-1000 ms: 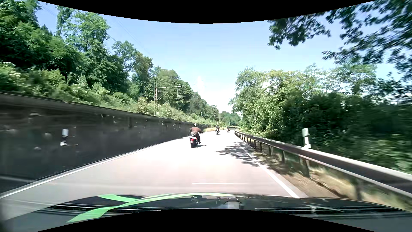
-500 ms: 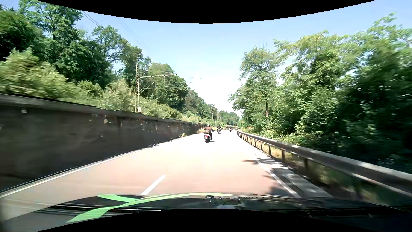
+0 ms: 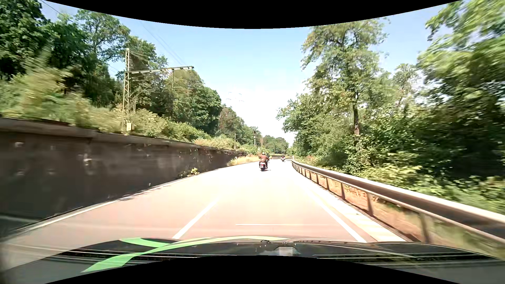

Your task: Follow the waypoints while adhering to traffic rules and regulations

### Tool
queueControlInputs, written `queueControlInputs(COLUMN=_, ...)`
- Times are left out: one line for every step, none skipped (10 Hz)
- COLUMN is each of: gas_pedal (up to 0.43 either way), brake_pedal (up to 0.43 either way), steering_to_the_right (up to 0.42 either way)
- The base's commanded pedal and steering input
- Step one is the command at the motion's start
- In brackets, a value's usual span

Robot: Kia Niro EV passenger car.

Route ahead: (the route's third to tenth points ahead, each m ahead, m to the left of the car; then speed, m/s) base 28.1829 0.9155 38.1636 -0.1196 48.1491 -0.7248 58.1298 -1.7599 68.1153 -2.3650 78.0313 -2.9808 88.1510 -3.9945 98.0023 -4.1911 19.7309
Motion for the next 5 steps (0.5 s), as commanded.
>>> queueControlInputs(gas_pedal=0.138, brake_pedal=0.000, steering_to_the_right=0.015)
queueControlInputs(gas_pedal=0.138, brake_pedal=0.000, steering_to_the_right=0.015)
queueControlInputs(gas_pedal=0.138, brake_pedal=0.000, steering_to_the_right=0.015)
queueControlInputs(gas_pedal=0.138, brake_pedal=0.000, steering_to_the_right=0.015)
queueControlInputs(gas_pedal=0.138, brake_pedal=0.000, steering_to_the_right=0.015)
